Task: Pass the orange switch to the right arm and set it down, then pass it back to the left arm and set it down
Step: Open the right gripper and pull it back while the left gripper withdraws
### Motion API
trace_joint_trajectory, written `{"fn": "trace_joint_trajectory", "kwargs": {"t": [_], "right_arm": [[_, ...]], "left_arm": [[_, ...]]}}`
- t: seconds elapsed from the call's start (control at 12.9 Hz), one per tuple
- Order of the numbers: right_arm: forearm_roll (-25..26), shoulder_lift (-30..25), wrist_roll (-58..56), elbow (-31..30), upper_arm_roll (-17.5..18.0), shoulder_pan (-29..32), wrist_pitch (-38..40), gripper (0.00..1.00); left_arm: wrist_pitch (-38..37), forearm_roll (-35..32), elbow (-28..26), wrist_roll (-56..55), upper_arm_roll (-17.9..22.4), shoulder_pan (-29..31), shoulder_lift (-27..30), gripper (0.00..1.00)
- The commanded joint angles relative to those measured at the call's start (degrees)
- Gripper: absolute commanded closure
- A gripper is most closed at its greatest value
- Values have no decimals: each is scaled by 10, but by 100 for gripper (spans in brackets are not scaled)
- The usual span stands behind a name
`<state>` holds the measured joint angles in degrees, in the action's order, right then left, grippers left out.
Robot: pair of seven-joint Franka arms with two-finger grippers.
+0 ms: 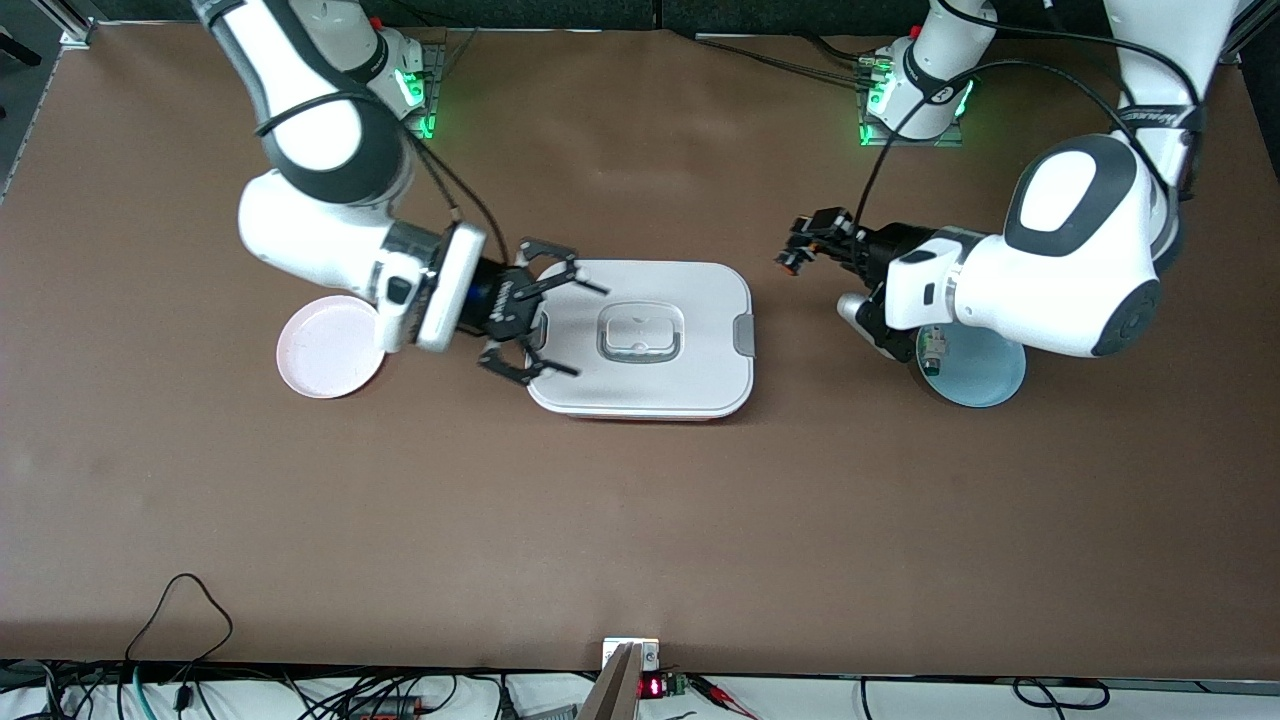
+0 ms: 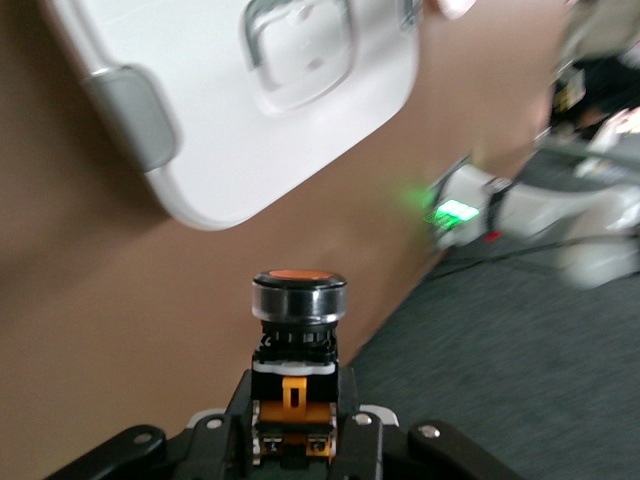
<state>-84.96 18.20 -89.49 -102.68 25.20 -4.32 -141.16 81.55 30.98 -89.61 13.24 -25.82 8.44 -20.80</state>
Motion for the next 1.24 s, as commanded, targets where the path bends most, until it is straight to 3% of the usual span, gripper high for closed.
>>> {"fn": "trace_joint_trajectory", "kwargs": {"t": [0.0,0.23,0.39,0.54,0.77,0.93,1.16], "right_arm": [[58,-30,79,-39,4,53,8,0],[208,-47,292,-59,3,83,10,0],[371,-45,456,-54,3,91,49,0],[499,-52,588,-53,2,109,117,0],[575,-69,701,-33,-37,110,220,0],[613,-75,758,-16,-63,106,298,0],[771,-91,805,24,-68,100,385,0]], "left_arm": [[-40,-105,3,80,-10,1,30,96],[-59,-193,0,154,-22,-1,42,97],[-65,-234,-10,225,-26,1,41,97],[-61,-289,-31,280,-26,4,43,97],[-41,-337,-37,357,-26,23,45,97],[15,-341,-77,444,-25,60,55,97],[116,-352,-163,545,-25,114,79,98]]}}
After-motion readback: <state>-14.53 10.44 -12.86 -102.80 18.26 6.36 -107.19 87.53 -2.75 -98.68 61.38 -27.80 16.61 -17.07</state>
